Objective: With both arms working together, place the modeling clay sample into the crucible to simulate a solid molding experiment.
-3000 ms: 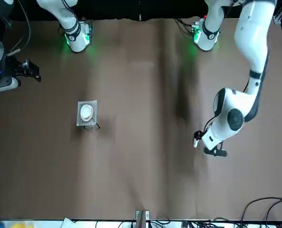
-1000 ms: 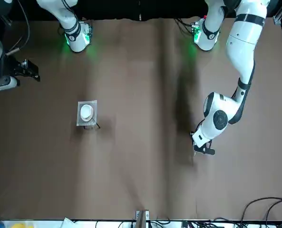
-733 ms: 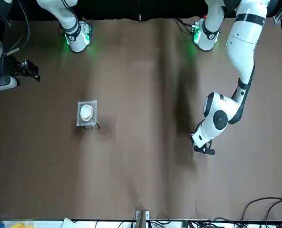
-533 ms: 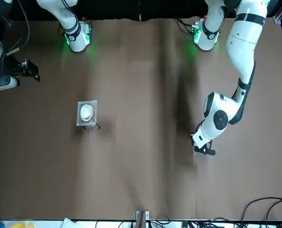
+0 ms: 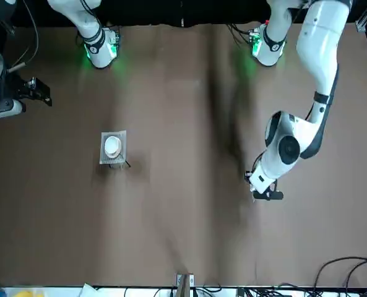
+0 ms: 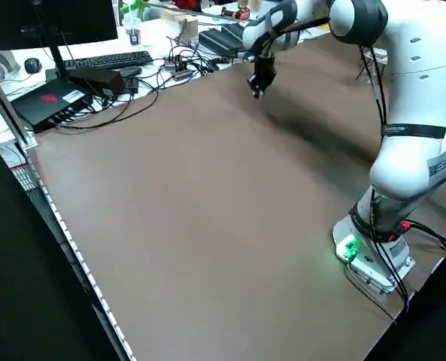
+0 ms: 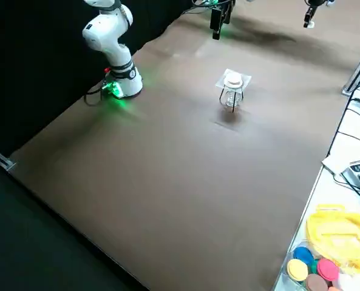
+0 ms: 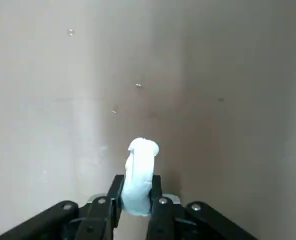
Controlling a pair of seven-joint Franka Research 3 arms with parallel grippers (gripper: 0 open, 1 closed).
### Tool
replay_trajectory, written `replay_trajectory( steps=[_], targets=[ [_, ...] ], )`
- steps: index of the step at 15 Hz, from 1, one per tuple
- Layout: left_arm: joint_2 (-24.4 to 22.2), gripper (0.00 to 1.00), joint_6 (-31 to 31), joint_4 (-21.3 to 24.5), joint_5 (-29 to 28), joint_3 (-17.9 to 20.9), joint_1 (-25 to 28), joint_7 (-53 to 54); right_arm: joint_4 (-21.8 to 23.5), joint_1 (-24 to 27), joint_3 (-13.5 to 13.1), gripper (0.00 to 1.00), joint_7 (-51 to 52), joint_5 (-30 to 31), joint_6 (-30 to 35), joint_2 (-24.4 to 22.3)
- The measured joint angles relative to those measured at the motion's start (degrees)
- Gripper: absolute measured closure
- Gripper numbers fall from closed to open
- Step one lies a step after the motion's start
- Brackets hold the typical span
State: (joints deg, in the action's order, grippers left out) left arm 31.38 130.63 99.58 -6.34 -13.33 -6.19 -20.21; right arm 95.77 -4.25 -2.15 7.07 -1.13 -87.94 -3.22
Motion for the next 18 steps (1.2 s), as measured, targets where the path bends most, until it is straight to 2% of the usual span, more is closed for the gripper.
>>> replay_trajectory(
  steps=[4, 11, 15, 18],
  targets=[
    [-3.0, 0.74, -4.6, -1.0, 0.0, -5.6, -0.1, -8.8, 0.0, 0.0, 0.0, 0.00, 0.0, 0.0, 0.0, 0.0],
    [-3.5, 0.73, -8.2, -5.4, 0.2, -15.6, -0.3, -23.5, 0.1, 0.0, 0.0, 0.00, 0.0, 0.0, 0.1, 0.0],
    [-3.5, 0.73, -8.2, -7.8, 1.2, -19.1, -0.6, -30.4, 0.3, -1.0, 0.3, 0.00, 0.0, 0.0, 0.2, 0.1],
    [-3.5, 0.73, -8.2, -9.5, 5.6, -20.0, -0.6, -31.4, 1.6, -5.3, 0.5, 0.00, -0.5, -0.1, 0.2, 1.2]
  ],
)
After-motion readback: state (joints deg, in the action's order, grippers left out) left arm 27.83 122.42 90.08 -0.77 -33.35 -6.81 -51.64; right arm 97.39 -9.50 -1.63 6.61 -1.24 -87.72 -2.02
